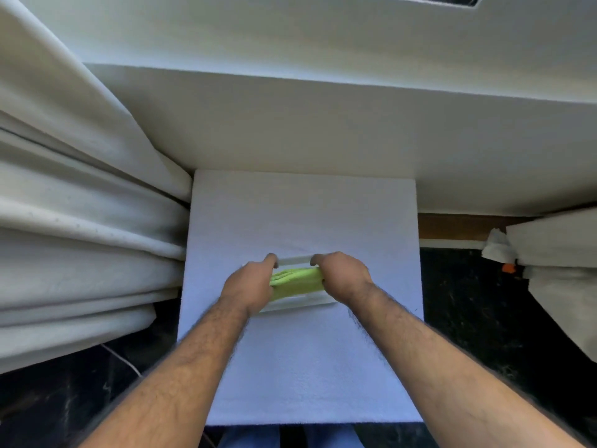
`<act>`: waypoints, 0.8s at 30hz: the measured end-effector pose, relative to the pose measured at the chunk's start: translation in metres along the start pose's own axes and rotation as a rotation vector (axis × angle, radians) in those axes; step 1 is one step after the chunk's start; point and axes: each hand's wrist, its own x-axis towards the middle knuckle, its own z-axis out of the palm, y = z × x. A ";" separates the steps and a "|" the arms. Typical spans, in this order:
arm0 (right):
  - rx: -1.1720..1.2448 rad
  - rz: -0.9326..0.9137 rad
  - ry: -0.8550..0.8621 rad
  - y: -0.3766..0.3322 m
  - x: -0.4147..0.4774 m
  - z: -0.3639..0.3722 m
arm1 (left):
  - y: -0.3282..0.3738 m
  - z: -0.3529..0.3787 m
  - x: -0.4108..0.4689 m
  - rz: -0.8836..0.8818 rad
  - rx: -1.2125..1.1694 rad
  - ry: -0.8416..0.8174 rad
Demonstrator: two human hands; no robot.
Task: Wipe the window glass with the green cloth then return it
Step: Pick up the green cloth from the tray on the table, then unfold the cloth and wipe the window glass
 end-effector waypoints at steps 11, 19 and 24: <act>-0.003 -0.063 0.317 -0.021 -0.089 -0.208 | 0.041 -0.214 -0.079 0.120 -0.192 0.279; -0.020 -0.133 0.638 -0.044 -0.206 -0.406 | 0.104 -0.418 -0.170 0.272 -0.355 0.561; 0.010 -0.166 0.857 -0.060 -0.286 -0.515 | 0.138 -0.538 -0.252 0.358 -0.695 0.710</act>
